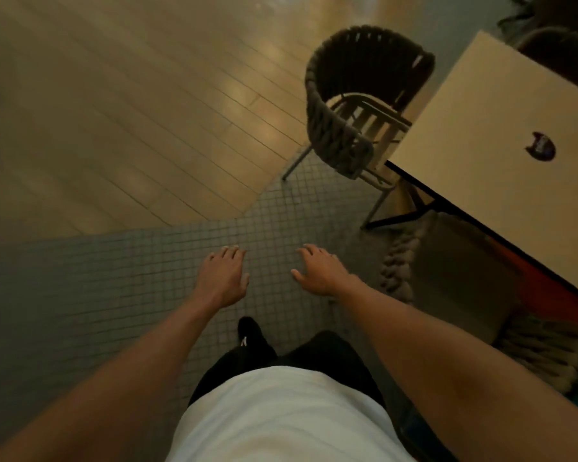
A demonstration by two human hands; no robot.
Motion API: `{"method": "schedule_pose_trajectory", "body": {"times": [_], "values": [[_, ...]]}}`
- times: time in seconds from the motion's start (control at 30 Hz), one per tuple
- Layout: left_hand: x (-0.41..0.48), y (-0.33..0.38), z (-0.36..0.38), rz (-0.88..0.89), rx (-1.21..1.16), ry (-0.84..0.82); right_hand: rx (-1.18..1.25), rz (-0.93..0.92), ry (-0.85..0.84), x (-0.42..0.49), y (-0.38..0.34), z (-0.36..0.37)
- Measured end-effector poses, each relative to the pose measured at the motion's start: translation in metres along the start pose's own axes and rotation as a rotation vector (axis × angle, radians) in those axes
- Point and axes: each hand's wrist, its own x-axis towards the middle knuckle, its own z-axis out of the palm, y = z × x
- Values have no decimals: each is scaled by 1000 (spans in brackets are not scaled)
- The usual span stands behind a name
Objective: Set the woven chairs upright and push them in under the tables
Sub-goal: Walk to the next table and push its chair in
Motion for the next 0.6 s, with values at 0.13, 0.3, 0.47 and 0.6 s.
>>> {"method": "schedule_pose_trajectory", "body": {"times": [0.13,0.3,0.47,0.6], "values": [[17,-55,-23,-128,-36,13,-37,-91,-46,56,-39,-40],[56,-88,-48,-199,-65,15,-62,-110,-28,119,-49,-72],[136,-115,-96,-231,-46,24,-44,-112,-36,205,-45,-118],[207,-125,-151,-216,15,-23,-23,-93,-30,267,-34,-175]]}}
